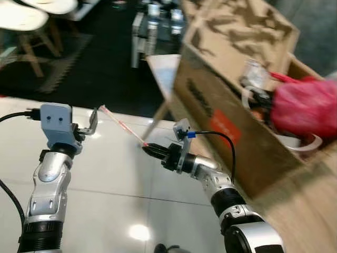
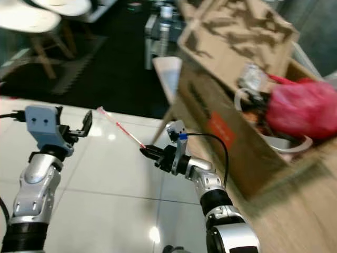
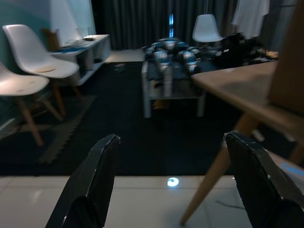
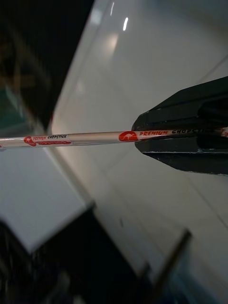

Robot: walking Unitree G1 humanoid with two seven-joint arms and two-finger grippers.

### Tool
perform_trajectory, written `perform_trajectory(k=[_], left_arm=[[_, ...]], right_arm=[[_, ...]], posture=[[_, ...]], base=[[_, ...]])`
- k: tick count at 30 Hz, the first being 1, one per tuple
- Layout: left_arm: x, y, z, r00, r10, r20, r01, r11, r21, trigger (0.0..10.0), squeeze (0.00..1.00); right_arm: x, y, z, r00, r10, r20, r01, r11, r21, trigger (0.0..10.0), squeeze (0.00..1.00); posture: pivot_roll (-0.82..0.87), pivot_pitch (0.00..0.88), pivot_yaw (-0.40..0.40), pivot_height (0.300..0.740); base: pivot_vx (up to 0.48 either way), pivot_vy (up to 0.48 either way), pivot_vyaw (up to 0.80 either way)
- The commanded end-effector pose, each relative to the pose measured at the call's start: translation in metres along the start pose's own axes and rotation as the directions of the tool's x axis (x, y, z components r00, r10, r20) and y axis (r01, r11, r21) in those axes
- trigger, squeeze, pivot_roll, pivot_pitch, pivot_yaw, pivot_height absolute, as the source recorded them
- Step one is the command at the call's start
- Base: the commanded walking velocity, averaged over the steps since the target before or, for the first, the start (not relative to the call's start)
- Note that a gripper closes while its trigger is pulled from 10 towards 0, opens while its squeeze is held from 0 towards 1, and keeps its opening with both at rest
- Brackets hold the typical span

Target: Picking trash to rubbish bin

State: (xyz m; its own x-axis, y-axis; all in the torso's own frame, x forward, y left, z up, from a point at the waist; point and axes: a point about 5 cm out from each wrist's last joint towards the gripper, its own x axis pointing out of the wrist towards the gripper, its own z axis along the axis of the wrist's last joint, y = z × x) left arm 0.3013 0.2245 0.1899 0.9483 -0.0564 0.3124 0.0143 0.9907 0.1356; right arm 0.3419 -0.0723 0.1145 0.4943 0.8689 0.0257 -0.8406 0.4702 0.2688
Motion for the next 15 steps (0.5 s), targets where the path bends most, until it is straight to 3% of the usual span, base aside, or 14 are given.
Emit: perform_trajectory(k=[1,9,15], left_arm=[[-0.004,0.009,-0.001,0.999,0.043,0.007,-0.043,0.999,-0.001,10.0,0.00],[-0.005,0.021,0.004,0.986,0.160,0.055,-0.158,0.987,-0.028,10.0,0.00],[-0.005,0.021,0.006,0.983,0.172,0.064,-0.171,0.985,-0.023,10.0,0.00]], right_arm=[[0.001,-0.002,0.002,1.000,-0.027,0.008,0.027,1.000,-0.005,10.0,0.00],[0.001,-0.010,0.007,0.993,-0.118,0.007,0.118,0.993,-0.009,10.0,0.00],[0.002,-0.008,0.011,0.994,-0.094,0.047,0.094,0.996,0.004,10.0,0.00]], posture=[[0.21,0.143,-0.121,0.740],[0.21,0.137,-0.122,0.740],[0.21,0.139,-0.121,0.740]], base=[[0.000,0.000,-0.79],[0.000,0.000,-0.79],[0.000,0.000,0.00]])
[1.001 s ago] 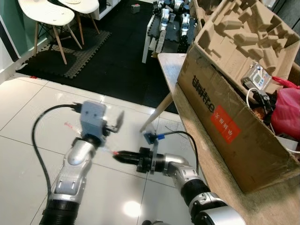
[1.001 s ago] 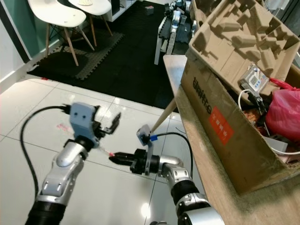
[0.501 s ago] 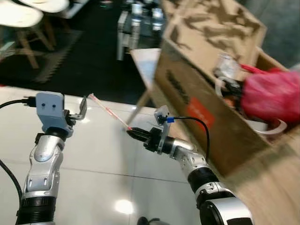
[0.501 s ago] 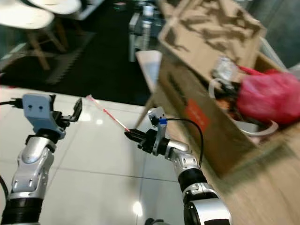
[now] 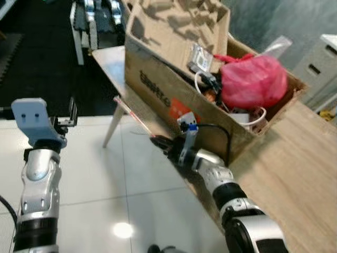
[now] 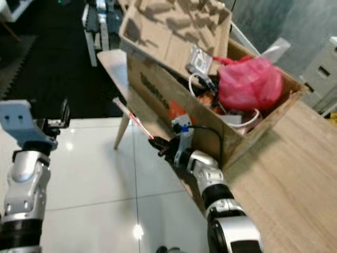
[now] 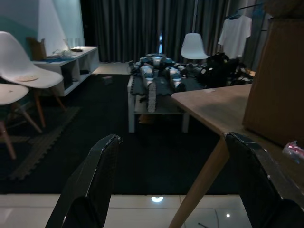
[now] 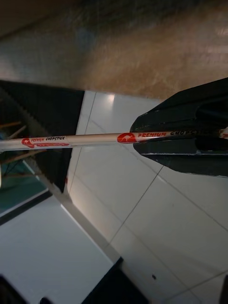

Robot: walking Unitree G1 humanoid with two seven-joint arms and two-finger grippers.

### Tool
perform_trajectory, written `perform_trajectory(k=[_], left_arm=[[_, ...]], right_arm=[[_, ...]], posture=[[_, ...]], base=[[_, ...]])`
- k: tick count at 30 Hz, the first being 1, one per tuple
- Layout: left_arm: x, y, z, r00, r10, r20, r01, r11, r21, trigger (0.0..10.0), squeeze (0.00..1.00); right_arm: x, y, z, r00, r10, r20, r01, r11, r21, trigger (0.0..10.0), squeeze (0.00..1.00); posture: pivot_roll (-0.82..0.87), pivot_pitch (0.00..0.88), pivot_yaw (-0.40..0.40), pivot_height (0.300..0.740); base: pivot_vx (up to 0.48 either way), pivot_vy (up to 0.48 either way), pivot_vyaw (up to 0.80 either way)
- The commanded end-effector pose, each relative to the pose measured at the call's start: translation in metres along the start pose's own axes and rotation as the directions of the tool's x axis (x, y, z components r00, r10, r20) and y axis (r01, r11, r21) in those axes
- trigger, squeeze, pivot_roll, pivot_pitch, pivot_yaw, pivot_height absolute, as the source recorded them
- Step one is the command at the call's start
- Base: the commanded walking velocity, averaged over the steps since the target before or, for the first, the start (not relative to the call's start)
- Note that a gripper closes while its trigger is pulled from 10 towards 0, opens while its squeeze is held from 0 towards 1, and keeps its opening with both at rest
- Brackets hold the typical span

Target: Picking trash to rubbish bin

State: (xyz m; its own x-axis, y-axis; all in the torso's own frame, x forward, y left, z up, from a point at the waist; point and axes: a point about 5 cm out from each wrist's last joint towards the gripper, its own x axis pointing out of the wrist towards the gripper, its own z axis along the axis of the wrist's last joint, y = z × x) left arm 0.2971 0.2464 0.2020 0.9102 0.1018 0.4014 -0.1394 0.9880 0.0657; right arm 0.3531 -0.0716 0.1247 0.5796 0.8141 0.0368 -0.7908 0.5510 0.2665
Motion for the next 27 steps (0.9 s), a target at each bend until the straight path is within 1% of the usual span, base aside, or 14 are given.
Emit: perform_trajectory(k=[1,2,4,6,7,10,21,23,25,27], left_arm=[[-0.004,-0.002,-0.004,1.000,0.004,-0.012,-0.004,1.000,-0.006,10.0,0.00],[-0.004,-0.001,-0.006,1.000,0.010,-0.022,-0.010,1.000,-0.006,10.0,0.00],[-0.005,-0.001,-0.007,1.000,0.013,-0.028,-0.013,1.000,-0.006,10.0,0.00],[-0.005,-0.001,-0.014,0.998,0.014,-0.066,-0.016,1.000,-0.023,10.0,0.00],[-0.005,-0.001,-0.014,0.998,0.014,-0.066,-0.016,1.000,-0.023,10.0,0.00],[-0.007,-0.002,-0.023,0.994,0.016,-0.107,-0.020,0.999,-0.037,10.0,0.00],[-0.011,-0.001,-0.034,0.987,0.029,-0.156,-0.035,0.999,-0.035,10.0,0.00],[-0.011,0.000,-0.035,0.986,0.036,-0.161,-0.041,0.999,-0.028,10.0,0.00],[-0.011,0.005,-0.035,0.985,0.056,-0.162,-0.060,0.998,-0.017,10.0,0.00],[-0.010,0.013,-0.034,0.984,0.088,-0.156,-0.090,0.996,-0.007,10.0,0.00]], right_arm=[[-0.005,-0.002,-0.001,1.000,0.000,0.009,-0.001,1.000,0.008,10.0,0.00],[-0.003,0.003,-0.001,0.999,0.039,0.019,-0.039,0.999,0.007,10.0,0.00],[-0.003,0.004,-0.001,0.998,0.052,0.023,-0.052,0.999,0.007,10.0,0.00],[-0.002,0.008,-0.002,0.996,0.087,0.035,-0.088,0.996,0.020,10.0,0.00],[-0.002,0.008,-0.002,0.996,0.087,0.035,-0.088,0.996,0.020,10.0,0.00],[-0.001,0.011,-0.003,0.993,0.114,0.039,-0.116,0.993,0.035,10.0,0.00],[0.001,0.016,-0.005,0.989,0.142,0.041,-0.144,0.988,0.050,10.0,0.00],[0.002,0.018,-0.003,0.986,0.156,0.051,-0.159,0.986,0.058,10.0,0.00],[0.002,0.018,-0.002,0.986,0.157,0.055,-0.160,0.985,0.056,10.0,0.00],[0.002,0.018,-0.002,0.986,0.156,0.055,-0.159,0.986,0.055,10.0,0.00]], posture=[[0.21,0.139,-0.121,0.740],[0.20,0.142,-0.119,0.740],[0.20,0.142,-0.119,0.740],[0.20,0.144,-0.120,0.740],[0.20,0.144,-0.120,0.740],[0.20,0.146,-0.120,0.740],[0.21,0.145,-0.119,0.740],[0.21,0.144,-0.121,0.740],[0.21,0.145,-0.121,0.740],[0.21,0.144,-0.123,0.740]], base=[[0.000,0.000,0.00],[0.000,0.000,0.00],[0.000,0.000,0.00],[0.000,0.000,0.00],[0.000,0.000,0.00],[0.000,0.000,0.00],[0.000,0.000,0.00],[0.000,0.000,0.00],[0.000,0.000,0.00],[0.000,0.000,0.00]])
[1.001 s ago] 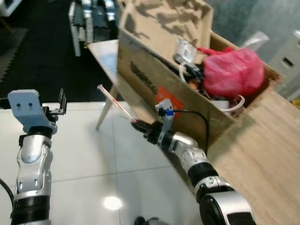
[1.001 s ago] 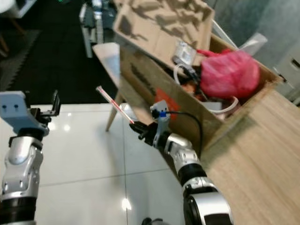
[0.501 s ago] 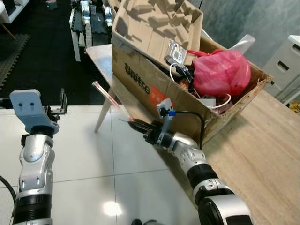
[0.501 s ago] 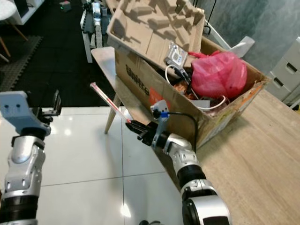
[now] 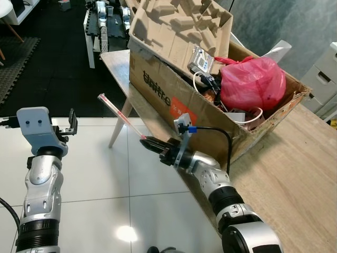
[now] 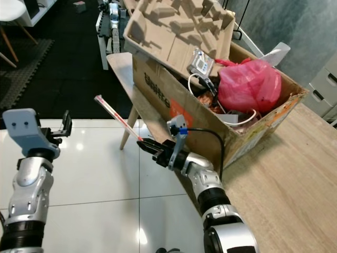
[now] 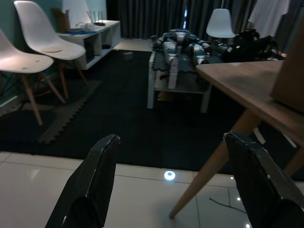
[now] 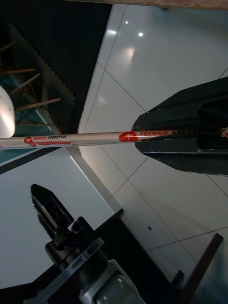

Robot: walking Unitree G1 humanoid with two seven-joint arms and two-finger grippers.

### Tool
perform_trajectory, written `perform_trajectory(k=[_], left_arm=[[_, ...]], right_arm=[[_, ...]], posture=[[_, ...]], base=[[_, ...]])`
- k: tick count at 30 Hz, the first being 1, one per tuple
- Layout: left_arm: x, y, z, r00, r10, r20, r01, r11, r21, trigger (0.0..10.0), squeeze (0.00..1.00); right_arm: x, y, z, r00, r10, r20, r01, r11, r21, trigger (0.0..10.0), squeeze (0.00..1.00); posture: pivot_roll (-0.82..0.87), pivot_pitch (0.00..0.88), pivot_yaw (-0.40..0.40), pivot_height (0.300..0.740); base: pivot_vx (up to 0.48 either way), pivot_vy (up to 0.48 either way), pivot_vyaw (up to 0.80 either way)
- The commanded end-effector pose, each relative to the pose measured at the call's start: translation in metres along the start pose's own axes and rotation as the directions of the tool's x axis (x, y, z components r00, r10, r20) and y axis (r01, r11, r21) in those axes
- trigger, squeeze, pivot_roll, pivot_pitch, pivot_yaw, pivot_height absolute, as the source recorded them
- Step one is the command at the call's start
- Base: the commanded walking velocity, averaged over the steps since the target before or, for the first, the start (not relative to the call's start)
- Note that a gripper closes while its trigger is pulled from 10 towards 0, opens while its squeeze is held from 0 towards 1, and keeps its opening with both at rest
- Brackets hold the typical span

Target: Picking trash to rubbish bin

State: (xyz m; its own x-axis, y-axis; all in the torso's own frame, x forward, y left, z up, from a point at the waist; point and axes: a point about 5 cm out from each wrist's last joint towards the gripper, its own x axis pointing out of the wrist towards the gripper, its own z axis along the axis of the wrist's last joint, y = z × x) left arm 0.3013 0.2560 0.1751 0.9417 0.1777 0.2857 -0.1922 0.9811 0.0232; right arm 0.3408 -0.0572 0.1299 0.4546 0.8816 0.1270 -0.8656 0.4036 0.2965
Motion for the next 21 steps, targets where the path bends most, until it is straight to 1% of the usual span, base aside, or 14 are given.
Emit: perform_trajectory(k=[1,8,11,12,13,14,15,16,17,19,21], left_arm=[[-0.003,0.006,-0.007,0.999,0.026,-0.029,-0.026,1.000,0.007,10.0,0.00],[-0.001,0.030,0.001,0.995,0.099,-0.011,-0.099,0.995,0.027,10.0,0.00],[0.000,0.034,0.001,0.994,0.112,-0.007,-0.112,0.993,0.032,10.0,0.00],[-0.001,0.045,0.004,0.988,0.156,0.005,-0.156,0.986,0.050,10.0,0.00],[-0.001,0.045,0.004,0.988,0.156,0.005,-0.156,0.986,0.050,10.0,0.00],[-0.001,0.051,0.006,0.984,0.177,0.011,-0.178,0.983,0.054,10.0,0.00],[-0.001,0.051,0.006,0.984,0.177,0.011,-0.178,0.983,0.054,10.0,0.00],[-0.001,0.060,0.011,0.977,0.212,0.030,-0.213,0.975,0.067,10.0,0.00],[-0.001,0.060,0.011,0.977,0.212,0.030,-0.213,0.975,0.067,10.0,0.00],[0.000,0.065,0.015,0.971,0.234,0.050,-0.237,0.968,0.076,10.0,0.00],[0.000,0.067,0.018,0.966,0.252,0.063,-0.257,0.963,0.087,10.0,0.00]], right_arm=[[-0.003,-0.001,-0.001,1.000,-0.004,0.005,0.004,1.000,0.014,10.0,0.00],[-0.004,-0.001,-0.001,1.000,-0.004,0.000,0.004,1.000,0.014,10.0,0.00],[-0.004,-0.001,-0.001,1.000,-0.001,0.000,0.001,1.000,0.017,10.0,0.00],[-0.005,-0.002,-0.003,0.999,-0.024,-0.025,0.024,1.000,0.004,10.0,0.00],[-0.005,-0.002,-0.003,0.999,-0.024,-0.025,0.024,1.000,0.004,10.0,0.00],[-0.006,-0.004,-0.005,0.998,-0.045,-0.047,0.044,0.999,-0.011,10.0,0.00],[-0.006,-0.004,-0.005,0.998,-0.045,-0.047,0.044,0.999,-0.011,10.0,0.00],[-0.007,-0.009,-0.010,0.989,-0.112,-0.095,0.108,0.993,-0.043,10.0,0.00],[-0.007,-0.009,-0.010,0.989,-0.112,-0.095,0.108,0.993,-0.043,10.0,0.00],[-0.008,-0.012,-0.010,0.984,-0.151,-0.096,0.147,0.988,-0.045,10.0,0.00],[-0.006,-0.012,-0.006,0.986,-0.155,-0.064,0.153,0.988,-0.029,10.0,0.00]], posture=[[0.21,0.144,-0.123,0.740],[0.21,0.142,-0.120,0.740],[0.21,0.142,-0.120,0.740],[0.20,0.143,-0.119,0.740],[0.20,0.143,-0.119,0.740],[0.20,0.144,-0.119,0.740],[0.20,0.144,-0.119,0.740],[0.20,0.145,-0.119,0.740],[0.20,0.145,-0.119,0.740],[0.20,0.145,-0.120,0.740],[0.20,0.145,-0.119,0.740]], base=[[0.000,0.000,0.00],[0.000,0.000,0.00],[0.000,0.000,0.00],[0.000,0.000,0.00],[0.000,0.000,0.00],[0.000,0.000,0.00],[0.000,0.000,0.00],[0.000,0.000,0.00],[0.000,0.000,0.00],[0.000,0.000,0.00],[0.000,0.000,0.00]])
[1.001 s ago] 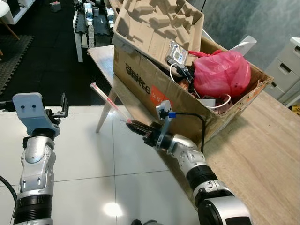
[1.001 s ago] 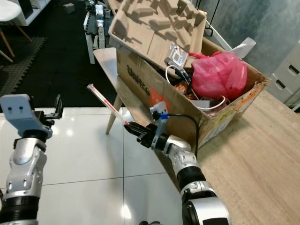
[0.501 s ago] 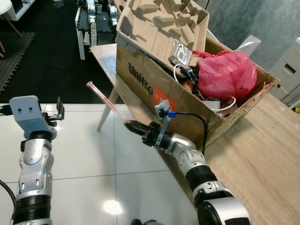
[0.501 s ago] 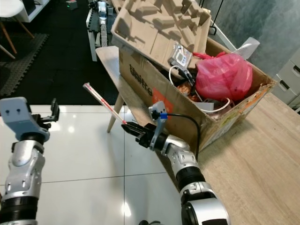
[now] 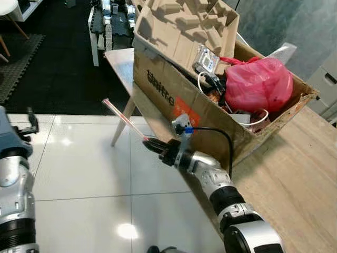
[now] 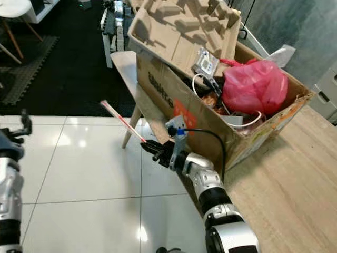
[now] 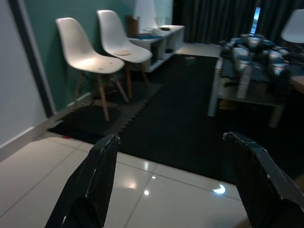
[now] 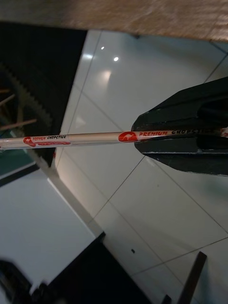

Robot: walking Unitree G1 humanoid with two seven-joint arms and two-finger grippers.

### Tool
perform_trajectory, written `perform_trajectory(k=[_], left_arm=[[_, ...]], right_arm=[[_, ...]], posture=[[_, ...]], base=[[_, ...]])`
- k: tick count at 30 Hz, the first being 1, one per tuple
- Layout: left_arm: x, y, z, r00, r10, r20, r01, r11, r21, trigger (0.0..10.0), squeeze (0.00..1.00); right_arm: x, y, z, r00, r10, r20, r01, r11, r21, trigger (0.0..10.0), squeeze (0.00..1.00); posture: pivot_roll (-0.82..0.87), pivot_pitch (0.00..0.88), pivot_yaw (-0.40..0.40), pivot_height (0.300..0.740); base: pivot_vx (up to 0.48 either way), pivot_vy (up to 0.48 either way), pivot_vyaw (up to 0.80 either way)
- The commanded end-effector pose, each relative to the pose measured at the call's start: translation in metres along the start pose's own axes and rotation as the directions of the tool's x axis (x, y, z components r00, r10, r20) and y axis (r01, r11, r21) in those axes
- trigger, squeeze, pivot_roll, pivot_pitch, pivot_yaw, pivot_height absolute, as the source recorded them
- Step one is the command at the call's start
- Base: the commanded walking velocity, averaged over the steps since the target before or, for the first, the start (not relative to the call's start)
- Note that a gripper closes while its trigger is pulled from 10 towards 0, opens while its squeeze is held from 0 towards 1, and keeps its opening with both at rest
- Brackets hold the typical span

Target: Picking trash to rubbish bin

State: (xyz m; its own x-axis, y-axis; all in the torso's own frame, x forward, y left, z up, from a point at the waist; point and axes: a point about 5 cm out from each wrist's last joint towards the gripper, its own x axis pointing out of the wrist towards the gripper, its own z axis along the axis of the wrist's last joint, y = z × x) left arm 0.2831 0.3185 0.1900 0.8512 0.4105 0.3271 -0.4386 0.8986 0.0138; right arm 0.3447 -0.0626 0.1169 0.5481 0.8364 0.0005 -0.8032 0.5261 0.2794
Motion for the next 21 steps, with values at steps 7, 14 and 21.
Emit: perform_trajectory(k=[7,14,21], left_arm=[[0.000,0.008,0.002,0.996,0.084,0.015,-0.085,0.996,0.041,10.0,0.00],[-0.006,0.007,-0.011,0.994,0.108,-0.031,-0.106,0.993,0.055,10.0,0.00],[-0.016,-0.003,-0.029,0.990,0.098,-0.101,-0.094,0.995,0.040,10.0,0.00]], right_arm=[[0.004,-0.003,0.025,0.980,-0.066,0.189,0.052,0.996,0.078,10.0,0.00],[0.006,0.006,0.047,0.936,0.010,0.351,-0.067,0.986,0.150,10.0,0.00],[0.009,0.016,0.084,0.887,0.088,0.453,-0.133,0.989,0.070,10.0,0.00]], posture=[[0.21,0.144,-0.119,0.740],[0.21,0.148,-0.122,0.740],[0.21,0.147,-0.122,0.740]], base=[[0.000,0.000,0.00],[0.000,0.000,0.00],[0.000,0.000,0.00]])
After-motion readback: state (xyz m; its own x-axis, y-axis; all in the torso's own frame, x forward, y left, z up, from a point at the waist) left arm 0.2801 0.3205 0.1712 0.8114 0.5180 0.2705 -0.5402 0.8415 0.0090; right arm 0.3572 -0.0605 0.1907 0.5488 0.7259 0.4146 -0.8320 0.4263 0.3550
